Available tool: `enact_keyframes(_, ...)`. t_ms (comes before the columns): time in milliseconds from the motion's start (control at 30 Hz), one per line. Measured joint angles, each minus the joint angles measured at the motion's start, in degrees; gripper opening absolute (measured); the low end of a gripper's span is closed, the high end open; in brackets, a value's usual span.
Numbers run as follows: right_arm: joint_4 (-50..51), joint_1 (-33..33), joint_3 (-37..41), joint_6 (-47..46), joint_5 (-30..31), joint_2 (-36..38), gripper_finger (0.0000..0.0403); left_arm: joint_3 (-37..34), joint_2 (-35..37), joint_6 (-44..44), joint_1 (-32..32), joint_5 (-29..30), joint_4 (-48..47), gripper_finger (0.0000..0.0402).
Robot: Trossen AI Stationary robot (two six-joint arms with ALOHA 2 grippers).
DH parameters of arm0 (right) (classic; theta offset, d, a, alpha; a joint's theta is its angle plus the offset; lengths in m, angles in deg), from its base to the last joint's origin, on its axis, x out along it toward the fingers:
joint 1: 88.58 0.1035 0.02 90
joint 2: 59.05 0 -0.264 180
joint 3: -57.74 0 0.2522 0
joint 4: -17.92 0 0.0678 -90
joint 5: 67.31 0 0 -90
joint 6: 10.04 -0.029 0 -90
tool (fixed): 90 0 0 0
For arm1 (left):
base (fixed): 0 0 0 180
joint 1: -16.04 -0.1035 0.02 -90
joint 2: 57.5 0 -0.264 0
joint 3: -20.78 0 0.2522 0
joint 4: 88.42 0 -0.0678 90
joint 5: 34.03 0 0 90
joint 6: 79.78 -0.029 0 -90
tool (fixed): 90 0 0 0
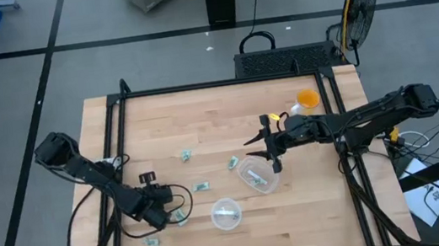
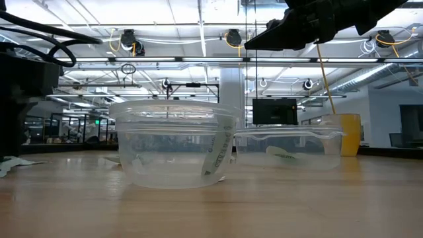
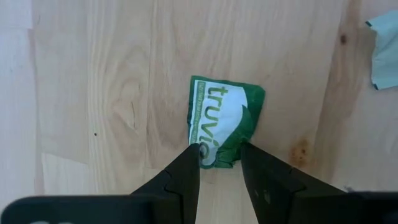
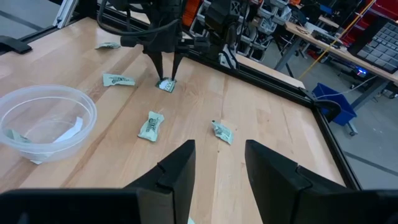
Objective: Pick and place items into bin
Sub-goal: Put the Stevia packet into the left transparent bin
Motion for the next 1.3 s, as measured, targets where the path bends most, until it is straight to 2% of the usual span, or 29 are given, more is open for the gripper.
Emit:
enact_keyframes(133,0.0,0.0,0.0,0.3,0.0,0.0,0.0132,0.0,0.0,0.5,0.0,0.0,0.9,0.0112)
enact_keyframes(400,0.0,0.0,0.0,-0.4,0.0,0.0,0.0132,-0.2,-0.1,0.1,0.0,0.5,4.2,0.0015)
enact_keyframes(467,0.0,0.0,0.0,-0.7,0.0,0.0,0.0132,0.0,-0.2,0.5,-0.1,1.7,5.1,0.0010)
enact_keyframes(567,0.0,0.0,0.0,-0.7,0.0,0.0,0.0132,1.0,-0.5,-0.9,-0.1,4.0,5.6,0.0024)
enact_keyframes(733,-0.1,0.0,0.0,-0.7,0.0,0.0,0.0132,4.9,-0.4,-11.1,-1.4,9.8,9.9,0.0021)
enact_keyframes(900,-0.5,0.0,0.0,-1.7,0.0,0.0,0.0132,9.7,-0.3,-22.0,-4.3,11.2,22.4,0.0011)
enact_keyframes(1000,-0.5,0.0,0.0,-2.6,0.0,0.0,0.0132,11.2,-0.3,-27.8,-6.1,11.1,35.8,0.0022)
enact_keyframes(1100,-0.5,0.0,0.0,-4.0,0.0,0.0,0.0132,11.4,-0.9,-33.2,-7.9,8.6,46.9,0.0018)
enact_keyframes(1200,-0.5,0.0,0.0,-4.8,0.0,0.0,0.0132,11.4,-2.6,-35.0,-9.2,5.3,50.7,0.0007)
enact_keyframes(1300,-0.4,0.0,0.0,-4.8,0.0,0.0,0.0132,11.4,-6.1,-32.7,-10.0,0.3,52.2,0.0015)
